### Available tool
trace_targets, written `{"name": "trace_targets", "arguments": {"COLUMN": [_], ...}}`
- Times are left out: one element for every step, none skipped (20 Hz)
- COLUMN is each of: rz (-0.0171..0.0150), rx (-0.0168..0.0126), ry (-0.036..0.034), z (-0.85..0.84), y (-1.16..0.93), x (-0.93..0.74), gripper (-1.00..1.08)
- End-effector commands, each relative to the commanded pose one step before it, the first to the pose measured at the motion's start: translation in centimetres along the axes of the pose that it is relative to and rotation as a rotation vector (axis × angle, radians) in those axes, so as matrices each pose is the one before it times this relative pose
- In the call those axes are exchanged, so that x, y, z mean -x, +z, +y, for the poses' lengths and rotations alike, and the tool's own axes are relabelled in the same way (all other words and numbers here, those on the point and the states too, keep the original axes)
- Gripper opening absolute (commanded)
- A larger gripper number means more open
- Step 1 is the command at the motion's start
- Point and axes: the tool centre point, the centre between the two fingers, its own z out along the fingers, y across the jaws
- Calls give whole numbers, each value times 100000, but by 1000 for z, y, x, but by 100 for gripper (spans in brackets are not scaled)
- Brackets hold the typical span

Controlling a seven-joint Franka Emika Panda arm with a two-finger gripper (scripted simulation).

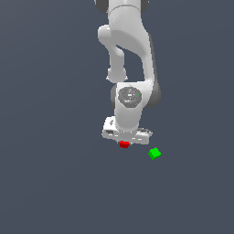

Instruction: Stack the red cube on top of the green cube.

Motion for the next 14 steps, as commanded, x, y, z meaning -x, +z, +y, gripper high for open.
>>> {"name": "trace_targets", "arguments": {"rz": [-56,37,0,0,0,0,0,95,0,0,0,0,0,0], "rx": [16,-25,0,0,0,0,0,-20,0,0,0,0,0,0], "ry": [0,-20,0,0,0,0,0,-6,0,0,0,0,0,0], "z": [6,-14,-5,-6,-6,-5,-2,-7,-45,-134,-224,-314,-404,-496], "y": [-1277,-387,-294,-227,-155,-84,-26,140,17,50,83,116,149,183], "x": [19,-9,-22,-27,-29,-23,-9,0,3,8,12,17,21,25], "gripper": [-100,-100,-100,-100,-100,-100,-100,-100,-100,-100,-100,-100,-100,-100]}}
